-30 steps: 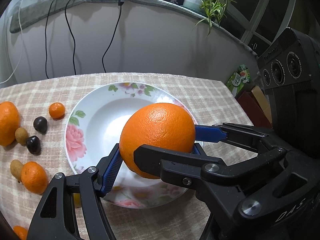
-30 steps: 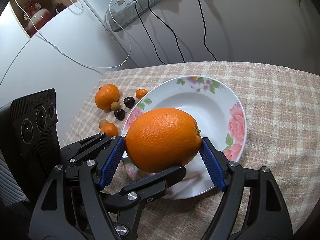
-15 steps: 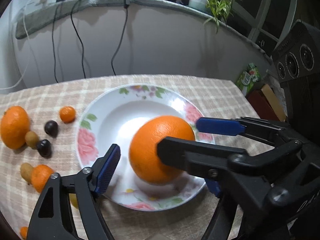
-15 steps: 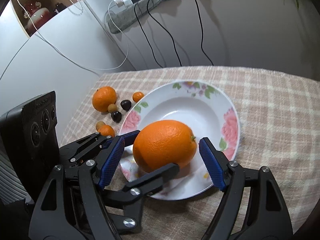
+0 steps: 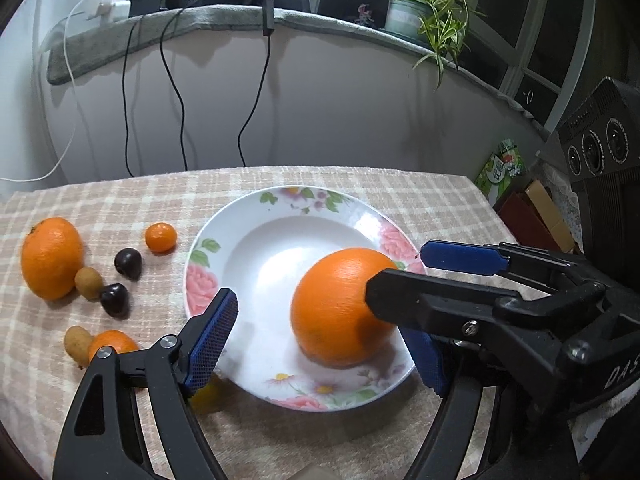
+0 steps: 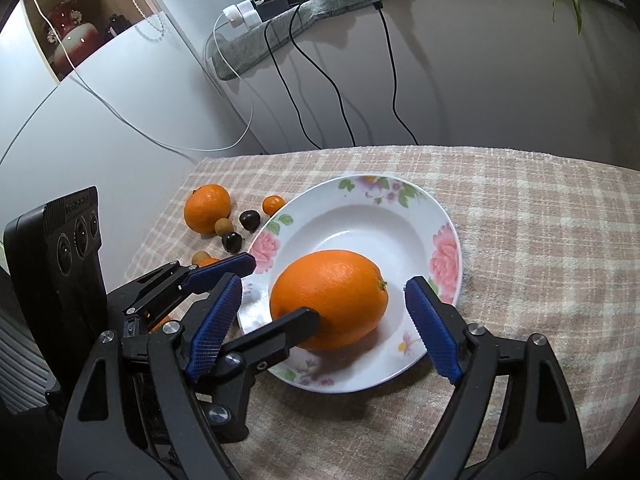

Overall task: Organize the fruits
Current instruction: 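Open both grippers and withdraw them from the orange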

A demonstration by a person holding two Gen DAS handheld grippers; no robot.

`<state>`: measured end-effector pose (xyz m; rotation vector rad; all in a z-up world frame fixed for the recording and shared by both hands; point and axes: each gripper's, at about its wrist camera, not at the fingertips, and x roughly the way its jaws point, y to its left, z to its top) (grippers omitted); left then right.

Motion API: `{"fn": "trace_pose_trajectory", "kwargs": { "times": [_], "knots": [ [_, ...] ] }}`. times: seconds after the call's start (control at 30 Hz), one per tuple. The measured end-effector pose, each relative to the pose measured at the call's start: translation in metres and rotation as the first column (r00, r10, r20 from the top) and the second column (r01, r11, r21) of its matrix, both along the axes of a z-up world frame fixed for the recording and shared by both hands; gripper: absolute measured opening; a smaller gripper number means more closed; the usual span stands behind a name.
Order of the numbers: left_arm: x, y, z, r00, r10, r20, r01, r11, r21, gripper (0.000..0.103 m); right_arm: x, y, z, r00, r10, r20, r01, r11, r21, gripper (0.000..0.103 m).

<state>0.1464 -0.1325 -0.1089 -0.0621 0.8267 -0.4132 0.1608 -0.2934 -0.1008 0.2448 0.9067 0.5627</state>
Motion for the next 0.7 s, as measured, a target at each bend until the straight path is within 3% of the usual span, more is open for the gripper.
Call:
{"fn": "trace_pose_trajectory", "kwargs": {
  "times": [0.7],
  "knots": [
    [-0.037, 0.028, 0.020, 0.998, 0.029, 0.056, -0.029, 0.999, -0.016, 0.080, -0.033, 0.002, 0.026, 0.998, -0.037, 0.058, 0.037, 0.999, 0.006, 0.086]
  ]
}}
